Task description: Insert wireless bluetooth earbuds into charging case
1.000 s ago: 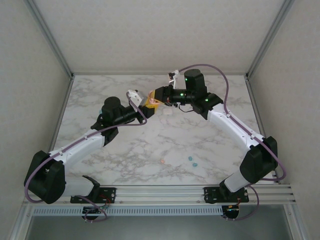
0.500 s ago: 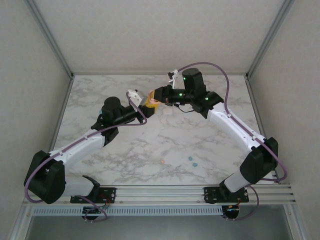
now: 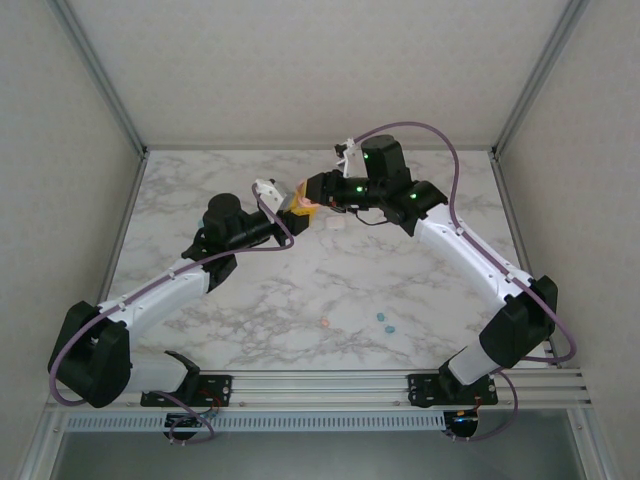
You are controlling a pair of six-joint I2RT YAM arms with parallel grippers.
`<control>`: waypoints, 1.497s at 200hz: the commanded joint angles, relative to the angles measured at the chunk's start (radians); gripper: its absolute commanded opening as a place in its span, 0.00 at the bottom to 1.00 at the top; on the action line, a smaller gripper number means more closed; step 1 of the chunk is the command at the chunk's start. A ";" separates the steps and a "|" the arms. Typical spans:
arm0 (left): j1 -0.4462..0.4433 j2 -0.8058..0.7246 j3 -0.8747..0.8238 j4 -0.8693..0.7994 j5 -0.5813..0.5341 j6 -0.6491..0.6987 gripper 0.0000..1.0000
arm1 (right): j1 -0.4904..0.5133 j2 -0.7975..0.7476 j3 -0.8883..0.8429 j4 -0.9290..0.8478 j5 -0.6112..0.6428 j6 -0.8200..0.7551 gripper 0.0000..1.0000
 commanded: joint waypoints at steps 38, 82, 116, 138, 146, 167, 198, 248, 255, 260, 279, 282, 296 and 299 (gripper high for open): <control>-0.008 -0.049 0.008 0.092 0.003 -0.016 0.20 | 0.012 0.019 0.051 -0.097 0.048 -0.031 0.28; -0.008 -0.053 0.014 0.085 0.019 -0.019 0.20 | 0.020 0.039 0.059 -0.102 0.051 -0.038 0.23; -0.008 -0.053 0.023 0.064 0.062 -0.018 0.20 | 0.022 0.047 0.079 -0.109 0.084 -0.039 0.25; -0.008 -0.054 0.029 0.038 0.083 -0.019 0.20 | 0.021 0.057 0.101 -0.135 0.097 -0.053 0.27; -0.008 -0.056 0.032 0.030 0.086 -0.017 0.20 | 0.021 0.056 0.102 -0.132 0.095 -0.056 0.27; -0.008 -0.058 0.033 0.010 0.083 -0.022 0.20 | 0.021 0.046 0.104 -0.130 0.103 -0.056 0.30; -0.008 -0.058 0.027 0.015 0.065 -0.047 0.19 | 0.022 0.028 0.103 -0.133 0.109 -0.061 0.32; -0.007 -0.042 0.013 0.059 0.051 -0.087 0.19 | 0.021 0.017 0.103 -0.147 0.115 -0.065 0.33; -0.007 -0.042 0.009 0.069 0.047 -0.091 0.18 | 0.021 0.013 0.104 -0.150 0.122 -0.064 0.34; -0.007 -0.042 0.007 0.071 0.044 -0.093 0.18 | 0.021 0.009 0.103 -0.149 0.125 -0.065 0.35; -0.007 -0.042 0.005 0.073 0.043 -0.094 0.18 | 0.022 -0.001 0.100 -0.145 0.130 -0.063 0.37; -0.007 -0.042 0.005 0.074 0.043 -0.094 0.18 | 0.021 -0.001 0.099 -0.147 0.131 -0.064 0.37; -0.007 -0.042 0.004 0.074 0.043 -0.094 0.18 | 0.021 -0.003 0.103 -0.159 0.135 -0.066 0.37; -0.007 -0.042 0.004 0.075 0.043 -0.094 0.18 | 0.022 -0.004 0.103 -0.160 0.136 -0.066 0.37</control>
